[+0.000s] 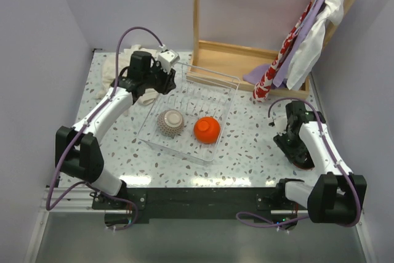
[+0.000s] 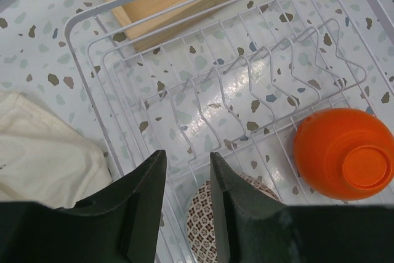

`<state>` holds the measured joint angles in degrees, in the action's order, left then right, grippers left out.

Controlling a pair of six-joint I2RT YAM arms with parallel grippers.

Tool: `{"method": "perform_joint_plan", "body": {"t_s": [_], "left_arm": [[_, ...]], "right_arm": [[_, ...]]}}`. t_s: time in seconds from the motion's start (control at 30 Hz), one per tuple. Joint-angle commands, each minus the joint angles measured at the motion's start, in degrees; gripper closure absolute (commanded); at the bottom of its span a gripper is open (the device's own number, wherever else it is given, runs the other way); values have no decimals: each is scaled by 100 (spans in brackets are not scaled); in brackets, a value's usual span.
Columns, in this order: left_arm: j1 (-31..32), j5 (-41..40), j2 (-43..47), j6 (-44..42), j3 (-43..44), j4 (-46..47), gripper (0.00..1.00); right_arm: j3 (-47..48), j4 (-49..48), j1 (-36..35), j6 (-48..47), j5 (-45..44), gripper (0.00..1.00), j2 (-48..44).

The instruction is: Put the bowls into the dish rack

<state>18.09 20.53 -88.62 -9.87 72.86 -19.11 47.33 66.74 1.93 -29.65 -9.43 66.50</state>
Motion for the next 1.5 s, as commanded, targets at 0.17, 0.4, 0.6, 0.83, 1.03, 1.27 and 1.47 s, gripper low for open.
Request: {"method": "perform_joint_plan", "body": {"t_s": [0.17, 0.4, 0.6, 0.83, 1.03, 1.27, 1.47], "left_arm": [[213, -111, 2, -182, 299, 22, 61], [213, -102, 257, -156, -95, 241, 61], [204, -50, 486, -138, -412, 312, 61], [204, 82, 416, -42, -360, 408, 61], [204, 117, 310, 29, -193, 382, 61], [204, 91, 442, 55, -114, 400, 60], [134, 56, 951, 55, -491, 435, 59]], "right_arm": [[48, 14, 1203, -269, 424, 58, 531], [127, 225, 1213, -357, 503, 70, 408], [355, 383, 1213, -384, 583, 93, 469], [935, 910, 1213, -480, 600, 100, 136], [998, 1104, 1213, -428, 863, 90, 100], [1199, 1113, 1222, 37, 1435, 48, 468], [1287, 1087, 1213, 319, 1356, 44, 715]]}}
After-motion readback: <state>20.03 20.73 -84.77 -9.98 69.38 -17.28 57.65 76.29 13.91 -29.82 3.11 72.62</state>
